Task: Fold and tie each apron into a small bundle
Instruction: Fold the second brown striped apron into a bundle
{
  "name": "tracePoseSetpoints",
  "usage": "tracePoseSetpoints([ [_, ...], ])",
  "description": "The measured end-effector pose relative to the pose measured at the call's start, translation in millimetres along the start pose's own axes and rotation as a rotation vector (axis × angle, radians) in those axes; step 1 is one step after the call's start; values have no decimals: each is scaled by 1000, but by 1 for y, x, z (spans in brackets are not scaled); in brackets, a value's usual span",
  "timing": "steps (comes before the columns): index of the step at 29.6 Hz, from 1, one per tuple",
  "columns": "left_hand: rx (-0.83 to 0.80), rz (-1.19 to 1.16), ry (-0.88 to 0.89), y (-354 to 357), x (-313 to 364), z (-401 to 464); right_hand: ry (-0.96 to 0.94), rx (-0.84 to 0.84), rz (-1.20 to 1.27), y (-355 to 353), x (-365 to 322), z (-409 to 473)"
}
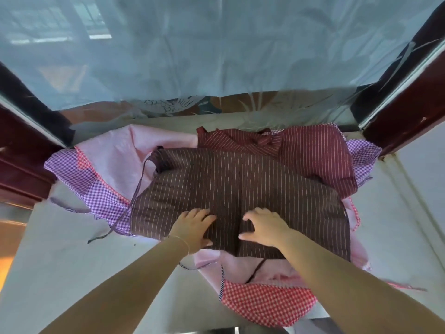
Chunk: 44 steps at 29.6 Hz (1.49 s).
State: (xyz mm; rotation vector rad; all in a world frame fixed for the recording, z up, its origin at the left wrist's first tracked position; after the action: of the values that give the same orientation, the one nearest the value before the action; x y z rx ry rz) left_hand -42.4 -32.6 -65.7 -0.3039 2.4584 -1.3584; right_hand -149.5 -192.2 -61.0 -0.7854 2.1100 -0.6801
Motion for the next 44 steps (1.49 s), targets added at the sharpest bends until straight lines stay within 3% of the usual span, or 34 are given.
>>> tracePoseSetpoints([
  [2, -141, 8, -42, 28, 7, 0, 137, -190, -138, 38, 29, -9],
  [4, -141, 4, -124, 40, 5, -2, 196, -208, -221, 55, 51, -17],
  [8, 93, -92, -260, 35, -10, -7, 98, 65, -288, 34, 65, -27],
  [12, 172, -538, -435, 20, -28, -14, 189, 257, 227, -15, 74, -25],
  [14, 183, -718, -436, 4, -39, -12, 187, 319, 370, -50, 68, -21],
  [16, 255, -770, -412, -23, -54, -12, 112, 371, 355, -90, 55, -20],
  [20, 427, -834, -446, -93, -91, -18, 10, 413, 77, -151, 27, -27],
  [25, 493, -1019, -465, -164, -113, -41, -228, 800, -64, -212, 0, -55],
  [27, 457, -856, -475, -177, -114, -50, -260, 811, 173, -228, -4, -62],
  [29, 401, -613, -474, -184, -111, -57, -265, 695, 436, -238, -13, -65],
  [32, 406, -268, -392, -191, -108, -62, -221, 593, 355, -255, -32, -76],
  [34, 498, -2, -295, -195, -106, -63, -178, 571, 331, -264, -38, -79],
  [36, 631, 79, -214, -203, -108, -65, -144, 569, 335, -274, -36, -75],
  [38, 663, -158, -280, -214, -122, -69, -62, 633, 316, -284, -24, -71],
  [41, 538, -737, -336, -219, -128, -64, 35, 909, 281, -288, -18, -83],
  [43, 522, -953, -244, -232, -115, -60, -149, 1037, 235, -272, -46, -97],
  [44, 528, -989, -208, -240, -110, -57, -311, 1014, 221, -258, -68, -104],
])
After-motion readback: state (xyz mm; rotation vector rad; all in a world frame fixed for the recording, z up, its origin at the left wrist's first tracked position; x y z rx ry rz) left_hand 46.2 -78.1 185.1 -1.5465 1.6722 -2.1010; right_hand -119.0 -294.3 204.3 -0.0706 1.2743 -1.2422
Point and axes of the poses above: each hand's wrist, its own z-axis towards the middle knuckle, its own y-axis out of the palm, x = y × z, the point moved 6 cm from there along z, towards the middle knuckle, and after that the axes turned 14 degrees about z, right-handed, at the moved point
